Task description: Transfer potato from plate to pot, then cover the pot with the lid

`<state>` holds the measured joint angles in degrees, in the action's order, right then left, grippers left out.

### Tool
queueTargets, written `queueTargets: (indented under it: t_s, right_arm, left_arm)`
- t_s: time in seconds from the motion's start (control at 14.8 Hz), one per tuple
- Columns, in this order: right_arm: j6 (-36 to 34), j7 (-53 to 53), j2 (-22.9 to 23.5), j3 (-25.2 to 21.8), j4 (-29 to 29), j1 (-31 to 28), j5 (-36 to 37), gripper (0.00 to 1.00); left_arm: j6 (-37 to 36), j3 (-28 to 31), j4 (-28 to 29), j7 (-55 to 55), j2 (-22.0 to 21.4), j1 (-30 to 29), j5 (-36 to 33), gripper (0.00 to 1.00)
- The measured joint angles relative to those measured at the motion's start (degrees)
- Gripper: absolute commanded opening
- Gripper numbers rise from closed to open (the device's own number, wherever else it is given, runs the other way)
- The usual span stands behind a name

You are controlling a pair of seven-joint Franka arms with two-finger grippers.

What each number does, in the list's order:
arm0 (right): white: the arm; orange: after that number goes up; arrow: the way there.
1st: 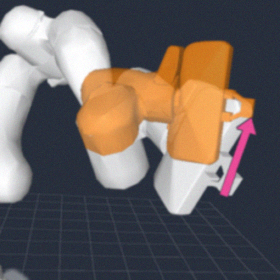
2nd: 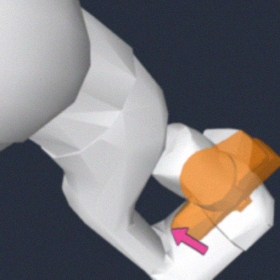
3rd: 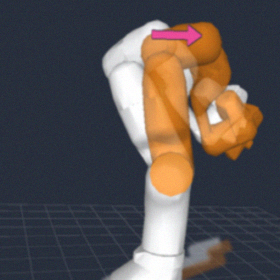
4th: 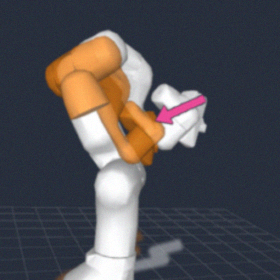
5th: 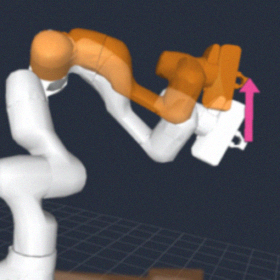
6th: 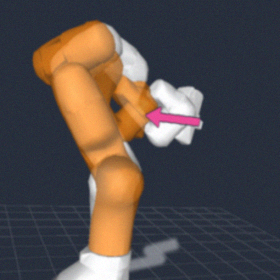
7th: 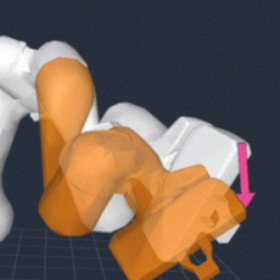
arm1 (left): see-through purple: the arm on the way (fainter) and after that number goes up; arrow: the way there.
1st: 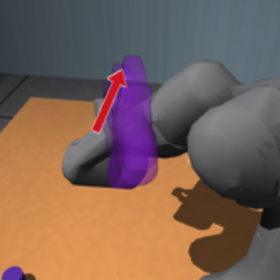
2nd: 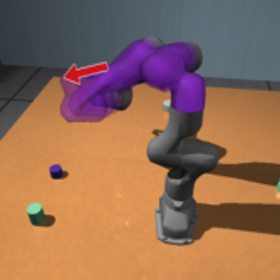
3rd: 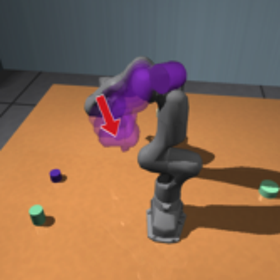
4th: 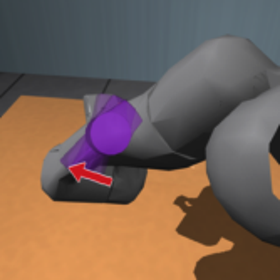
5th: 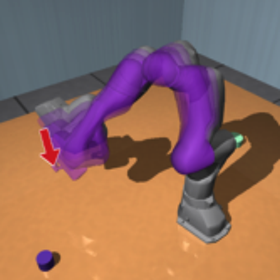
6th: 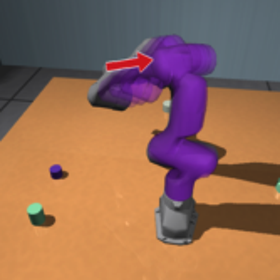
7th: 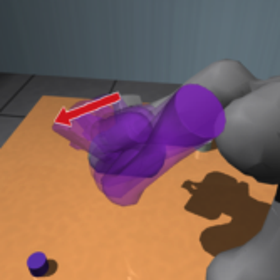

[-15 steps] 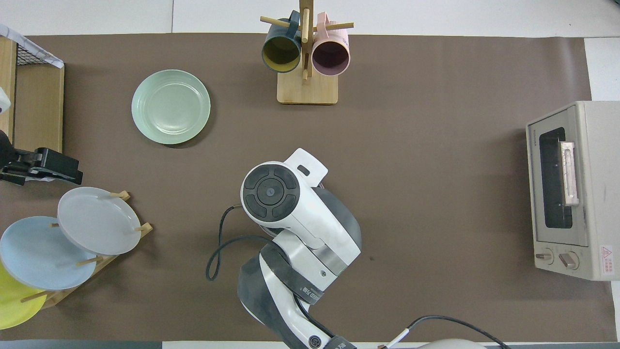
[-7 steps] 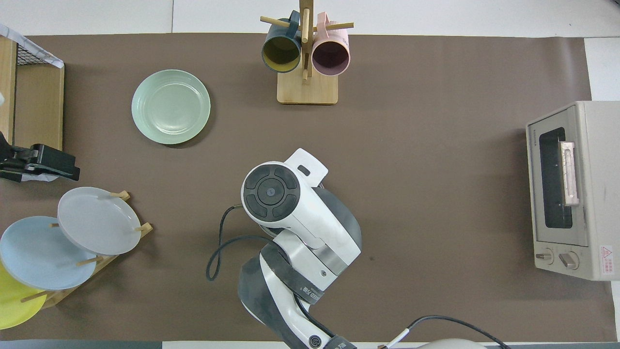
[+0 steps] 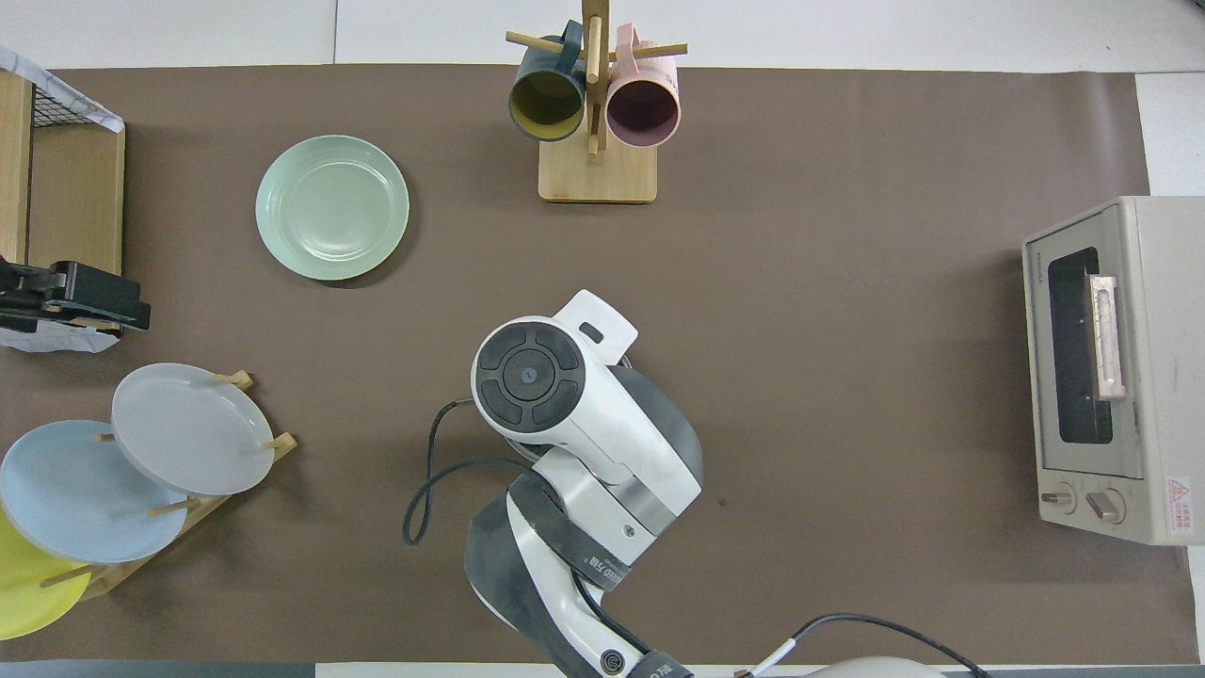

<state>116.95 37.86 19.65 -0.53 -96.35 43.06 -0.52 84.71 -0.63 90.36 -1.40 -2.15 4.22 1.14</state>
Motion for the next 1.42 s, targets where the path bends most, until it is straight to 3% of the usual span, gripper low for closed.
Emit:
queueTargets:
  t_s: [0.27,0.54,0.81,1.22,1.42]
  right_arm:
    - [-0.3,0.0,-0.3,-0.4,0.9,-0.3,0.4,1.0]
    - [-6.9,-1.4,-1.5,-0.7,5.7,-3.7,1.0,1.0]
    - [-16.3,-10.9,-4.4,-0.9,11.7,-12.9,1.1,1.0]
    - [-26.2,-26.4,-9.6,-1.1,12.8,-27.7,1.1,1.0]
    - [-29.6,-28.7,-11.7,-1.1,13.9,-31.0,1.1,1.0]
  left_arm:
    - [0.0,0.1,0.0,-0.1,0.0,0.0,0.0,1.0]
    - [0.2,0.1,0.0,-0.1,0.0,-0.1,0.0,1.0]
    - [0.4,0.1,0.0,-0.1,0.0,-0.1,0.0,1.0]
    - [0.4,0.1,0.0,-0.1,0.0,-0.1,0.0,1.0]
    - [0.4,0.1,0.0,-0.1,0.0,-0.1,0.0,1.0]
